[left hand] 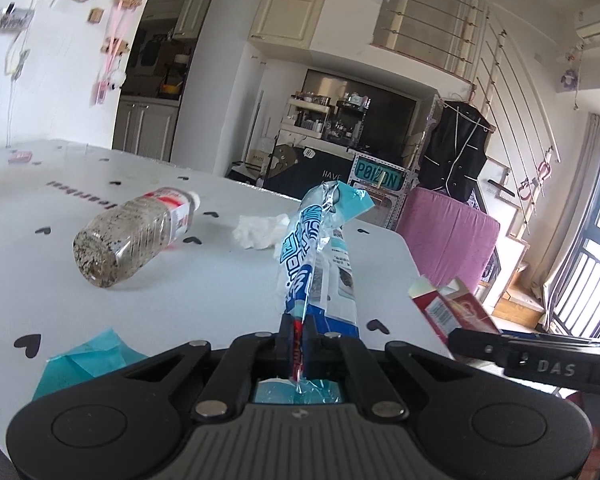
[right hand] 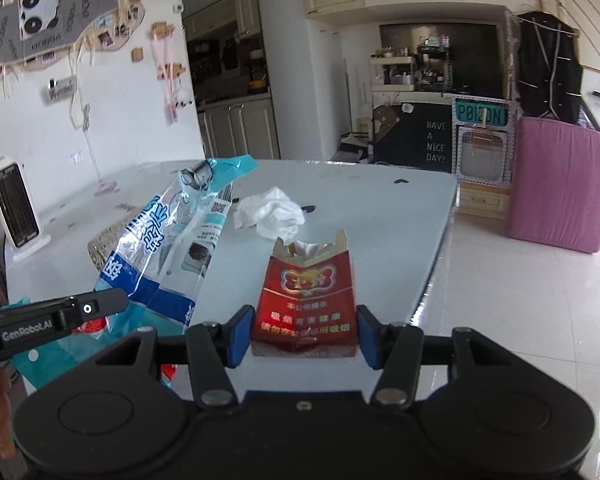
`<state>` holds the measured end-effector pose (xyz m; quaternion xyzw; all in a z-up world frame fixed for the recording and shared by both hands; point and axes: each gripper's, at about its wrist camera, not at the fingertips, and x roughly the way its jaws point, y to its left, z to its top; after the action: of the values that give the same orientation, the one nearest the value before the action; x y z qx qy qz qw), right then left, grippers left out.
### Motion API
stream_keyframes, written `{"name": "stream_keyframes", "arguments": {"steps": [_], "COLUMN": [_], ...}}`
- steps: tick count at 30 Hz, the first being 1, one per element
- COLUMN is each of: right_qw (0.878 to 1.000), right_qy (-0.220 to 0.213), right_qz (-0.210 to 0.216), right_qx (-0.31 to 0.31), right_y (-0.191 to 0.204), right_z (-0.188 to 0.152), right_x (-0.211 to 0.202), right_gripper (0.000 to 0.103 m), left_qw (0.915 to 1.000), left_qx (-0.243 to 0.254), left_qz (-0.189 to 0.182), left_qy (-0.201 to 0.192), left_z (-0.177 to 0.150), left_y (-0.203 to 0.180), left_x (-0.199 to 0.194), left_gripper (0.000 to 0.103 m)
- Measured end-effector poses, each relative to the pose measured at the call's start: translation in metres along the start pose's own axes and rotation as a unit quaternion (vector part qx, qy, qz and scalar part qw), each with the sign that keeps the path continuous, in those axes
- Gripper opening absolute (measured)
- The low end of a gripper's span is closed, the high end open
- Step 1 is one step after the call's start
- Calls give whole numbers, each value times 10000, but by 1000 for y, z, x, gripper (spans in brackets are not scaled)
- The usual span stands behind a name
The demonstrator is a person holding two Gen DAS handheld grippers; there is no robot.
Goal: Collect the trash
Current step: 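Lift the blue wrapper and red pack and carry both over the wastebasket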
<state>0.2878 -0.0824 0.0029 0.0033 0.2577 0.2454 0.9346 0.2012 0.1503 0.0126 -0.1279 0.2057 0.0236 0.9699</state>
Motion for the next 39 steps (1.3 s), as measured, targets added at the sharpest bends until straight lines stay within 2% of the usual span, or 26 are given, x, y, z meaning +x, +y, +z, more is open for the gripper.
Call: {"name": "stream_keyframes", "arguments": {"steps": [11, 20, 39], "right_qw": [9983, 9951, 9803], "right_qy": [-421, -695, -931], "right_qz": [-210, -498, -1396], "right_qx": [335, 495, 1046], "right_y": [-28, -58, -150], "right_z": [-9, -14, -36], "right_x": [-55, -90, -143], "right_gripper": [55, 55, 55], "left_qw": [9993, 9973, 9830], "left_qx": [284, 509, 1526], "left_qz": [-178, -494, -1020], "left_qy": [-145, -182, 82], "left_z": [4, 5, -7], "left_y": [-42, -85, -200], "left_x": [-18, -16, 32], "left_gripper": [2, 2, 2]}}
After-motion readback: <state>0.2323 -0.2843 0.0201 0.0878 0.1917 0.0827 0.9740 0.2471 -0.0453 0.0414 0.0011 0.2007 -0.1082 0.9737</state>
